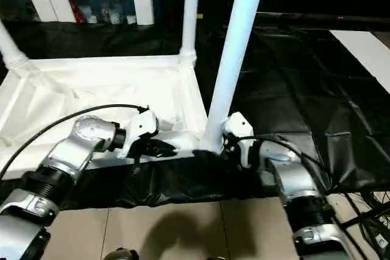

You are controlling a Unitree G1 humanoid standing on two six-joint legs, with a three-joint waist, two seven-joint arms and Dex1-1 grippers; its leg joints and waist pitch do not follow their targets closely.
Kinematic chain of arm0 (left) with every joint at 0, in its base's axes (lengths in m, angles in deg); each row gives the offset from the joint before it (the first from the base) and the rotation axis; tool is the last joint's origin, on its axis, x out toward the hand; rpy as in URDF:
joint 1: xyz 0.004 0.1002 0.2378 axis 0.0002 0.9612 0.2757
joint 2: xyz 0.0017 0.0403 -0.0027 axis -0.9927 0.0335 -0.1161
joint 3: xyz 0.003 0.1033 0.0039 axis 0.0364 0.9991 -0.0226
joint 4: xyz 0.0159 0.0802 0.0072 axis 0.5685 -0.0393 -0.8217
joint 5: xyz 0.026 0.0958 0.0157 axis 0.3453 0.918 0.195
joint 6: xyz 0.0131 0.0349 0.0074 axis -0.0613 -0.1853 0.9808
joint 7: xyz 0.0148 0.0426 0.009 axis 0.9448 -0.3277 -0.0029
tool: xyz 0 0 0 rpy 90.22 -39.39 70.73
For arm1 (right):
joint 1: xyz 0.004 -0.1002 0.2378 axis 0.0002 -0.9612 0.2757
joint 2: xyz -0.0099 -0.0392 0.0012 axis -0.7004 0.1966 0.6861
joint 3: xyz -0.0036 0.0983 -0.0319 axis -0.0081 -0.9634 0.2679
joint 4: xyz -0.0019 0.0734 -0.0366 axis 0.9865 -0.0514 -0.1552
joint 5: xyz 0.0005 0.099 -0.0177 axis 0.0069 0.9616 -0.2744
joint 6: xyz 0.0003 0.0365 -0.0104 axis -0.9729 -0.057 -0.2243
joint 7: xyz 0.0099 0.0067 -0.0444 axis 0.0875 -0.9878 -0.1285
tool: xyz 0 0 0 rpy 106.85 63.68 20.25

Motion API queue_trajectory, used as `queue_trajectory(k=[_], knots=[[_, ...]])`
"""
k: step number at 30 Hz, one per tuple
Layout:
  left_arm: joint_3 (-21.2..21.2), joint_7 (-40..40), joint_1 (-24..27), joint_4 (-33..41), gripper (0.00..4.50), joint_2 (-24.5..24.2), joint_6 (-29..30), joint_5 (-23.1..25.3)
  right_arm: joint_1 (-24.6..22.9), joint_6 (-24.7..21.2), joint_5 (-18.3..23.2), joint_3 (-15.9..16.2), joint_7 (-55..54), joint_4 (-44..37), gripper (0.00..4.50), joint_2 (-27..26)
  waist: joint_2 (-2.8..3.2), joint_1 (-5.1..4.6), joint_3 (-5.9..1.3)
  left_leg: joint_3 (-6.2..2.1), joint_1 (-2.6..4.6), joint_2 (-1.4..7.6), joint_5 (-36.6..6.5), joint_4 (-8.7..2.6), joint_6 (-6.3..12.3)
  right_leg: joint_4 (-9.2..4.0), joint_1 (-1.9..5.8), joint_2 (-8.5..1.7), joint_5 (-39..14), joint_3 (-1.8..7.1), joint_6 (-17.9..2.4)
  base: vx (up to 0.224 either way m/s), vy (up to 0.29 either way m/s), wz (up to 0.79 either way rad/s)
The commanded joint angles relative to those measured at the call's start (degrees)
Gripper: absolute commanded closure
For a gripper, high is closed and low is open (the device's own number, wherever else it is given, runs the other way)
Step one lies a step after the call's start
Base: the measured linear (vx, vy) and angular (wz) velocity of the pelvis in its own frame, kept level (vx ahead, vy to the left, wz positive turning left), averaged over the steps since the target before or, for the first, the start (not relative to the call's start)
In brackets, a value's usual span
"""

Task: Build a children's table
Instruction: Rotate leg to tighten

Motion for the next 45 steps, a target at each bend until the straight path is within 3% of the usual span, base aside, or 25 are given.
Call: queue_trajectory(k=[1,8,15,18,21,23,26,27,32,35,40,41,45], knots=[[1.66,-1.88,-2.15,0.21,4.50,0.66,-1.82,-1.23,0.24,-0.74,0.88,2.56,3.09,-1.70,0.95,-0.35,-0.12,0.10,-4.14,0.30,0.74,1.24,-13.27,-2.90,3.68,-3.53,2.96,-2.52,-8.50,2.03,-13.98,0.000,0.000,0.00],[1.33,-3.75,-2.35,-0.38,4.50,-0.22,-2.07,-1.75,0.71,-1.06,0.97,3.14,5.43,-1.44,1.52,-0.43,0.08,0.52,-3.94,0.22,0.82,1.25,-14.84,-3.04,2.62,-3.69,2.72,-2.55,-10.83,2.05,-13.50,0.000,0.000,0.00],[0.88,-2.90,-2.44,-0.76,4.50,0.38,-1.64,-2.12,0.22,-1.60,1.56,2.96,5.30,-1.77,1.78,-1.07,0.11,0.64,-4.15,0.23,0.78,1.22,-13.64,-2.86,2.93,-3.34,2.89,-2.51,-7.98,2.00,-14.26,0.000,0.000,0.00],[-0.15,3.19,-3.42,-2.44,4.50,2.52,-0.18,-0.87,0.31,-0.02,0.92,0.63,-2.15,0.11,1.78,-3.98,0.15,0.51,-4.10,0.23,0.91,1.20,-14.33,-2.94,2.31,-3.53,2.66,-2.56,-9.37,2.07,-14.09,0.000,0.000,0.00],[-0.51,9.44,-4.17,-3.81,4.50,5.60,1.41,0.37,1.85,-0.02,0.00,-3.52,-17.09,4.34,1.80,-9.89,0.18,0.24,-3.69,-0.13,0.95,0.98,-18.22,-3.28,0.26,-4.23,2.43,-2.86,-17.22,2.03,-12.01,0.000,0.000,0.00],[-0.66,12.10,-4.47,-4.18,4.50,6.88,2.38,0.89,2.33,-0.05,-0.09,-4.82,-22.25,5.90,1.80,-12.22,0.09,-0.10,-3.69,-0.27,1.00,1.06,-19.14,-3.45,-0.69,-4.35,2.26,-2.89,-19.30,2.06,-10.96,0.000,0.000,0.00],[-1.09,14.54,-4.96,-4.58,4.50,8.30,3.30,0.97,2.58,0.22,-0.17,-5.23,-25.29,6.98,1.81,-14.26,0.23,-0.50,-3.77,-0.23,0.89,0.93,-18.72,-3.40,-0.29,-4.35,2.31,-2.63,-17.06,2.13,-10.83,0.000,0.000,0.00],[-1.53,18.20,-5.49,-4.99,4.50,10.22,4.33,1.33,3.11,-0.26,-0.32,-5.65,-29.54,8.17,1.81,-17.09,0.22,-0.67,-3.81,-0.13,0.77,0.88,-17.80,-3.32,-0.04,-4.15,2.28,-2.58,-15.09,2.22,-11.27,0.000,0.000,0.00],[-1.52,22.09,-5.18,-4.56,4.50,13.54,5.50,1.29,4.03,-1.69,0.18,-6.71,-34.90,9.09,1.81,-21.78,0.41,-0.66,-4.05,-0.07,0.81,0.83,-16.31,-3.23,0.38,-3.98,2.51,-2.48,-12.16,2.15,-11.83,0.000,0.000,0.00],[-0.74,20.65,-4.12,-3.07,4.50,13.97,5.18,1.19,3.94,-0.45,0.39,-6.75,-35.08,8.73,1.11,-22.66,0.47,-0.76,-4.00,-0.06,0.82,0.84,-16.93,-3.30,0.55,-4.07,2.53,-2.40,-12.13,2.11,-11.77,0.000,0.000,0.00],[0.32,14.65,-3.03,-1.84,4.50,11.10,2.50,0.28,2.95,-1.12,0.13,-6.22,-31.14,6.14,0.98,-19.50,0.46,-0.90,-4.08,-0.07,0.70,0.85,-17.05,-3.32,0.73,-4.04,2.68,-2.39,-11.59,2.16,-11.59,0.000,0.000,0.00],[0.43,13.29,-2.76,-1.27,4.50,10.46,2.72,-0.15,2.58,-1.03,-0.06,-5.78,-29.66,5.44,0.79,-18.57,0.39,-0.87,-4.07,-0.08,0.67,0.85,-16.56,-3.31,0.85,-4.02,2.71,-2.46,-11.14,2.17,-11.66,0.000,0.000,0.00],[0.95,8.54,-2.06,0.21,4.50,7.64,1.92,-0.96,0.88,-1.46,0.81,-3.32,-20.27,2.28,0.68,-14.35,0.26,-0.61,-4.00,0.08,0.57,0.85,-13.85,-3.10,2.37,-3.59,2.92,-2.41,-7.07,2.16,-13.02,0.000,0.000,0.00]])
